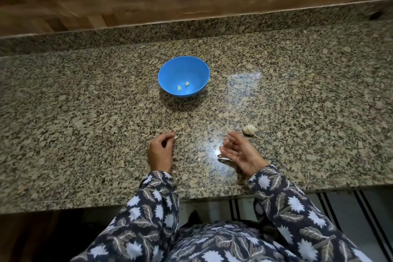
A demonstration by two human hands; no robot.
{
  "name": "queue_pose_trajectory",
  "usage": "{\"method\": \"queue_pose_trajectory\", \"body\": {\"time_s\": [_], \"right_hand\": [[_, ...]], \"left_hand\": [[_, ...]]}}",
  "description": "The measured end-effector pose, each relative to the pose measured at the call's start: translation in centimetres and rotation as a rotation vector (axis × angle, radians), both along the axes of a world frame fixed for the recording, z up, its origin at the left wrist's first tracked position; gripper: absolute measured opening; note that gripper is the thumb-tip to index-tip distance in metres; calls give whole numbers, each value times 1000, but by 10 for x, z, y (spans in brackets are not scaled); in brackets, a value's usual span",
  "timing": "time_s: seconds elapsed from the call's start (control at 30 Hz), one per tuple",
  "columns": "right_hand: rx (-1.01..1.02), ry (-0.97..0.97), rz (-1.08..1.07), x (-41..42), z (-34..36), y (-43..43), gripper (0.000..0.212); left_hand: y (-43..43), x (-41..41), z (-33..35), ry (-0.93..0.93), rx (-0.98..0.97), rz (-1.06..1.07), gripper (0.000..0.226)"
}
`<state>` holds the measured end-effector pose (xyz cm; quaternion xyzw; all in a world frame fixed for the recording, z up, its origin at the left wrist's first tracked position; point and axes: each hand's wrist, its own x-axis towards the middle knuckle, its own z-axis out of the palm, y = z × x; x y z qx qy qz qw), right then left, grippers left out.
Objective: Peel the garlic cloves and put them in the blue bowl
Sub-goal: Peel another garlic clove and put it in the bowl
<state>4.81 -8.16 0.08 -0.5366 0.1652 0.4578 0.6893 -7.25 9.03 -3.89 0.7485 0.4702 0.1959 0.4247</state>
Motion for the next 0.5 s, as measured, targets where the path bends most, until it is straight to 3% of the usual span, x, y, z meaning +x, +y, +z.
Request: {"method": "queue_pose_trajectory", "body": {"time_s": [0.13,0.23,0.33,0.5], "right_hand": [[-31,-5,-84,5,-2,-17,12],[-60,-31,-142,6,-5,-32,10],[-69,-49,-207,5,-7,-45,7],[-59,-100,-215,0,-9,-61,16]], "left_hand": [[-18,-1,-5,37,341,-238,34],[-54,7,-11,160,332,-556,54],[-66,29,-21,356,343,-600,64],[-73,75,-16,226,379,-892,59]]}}
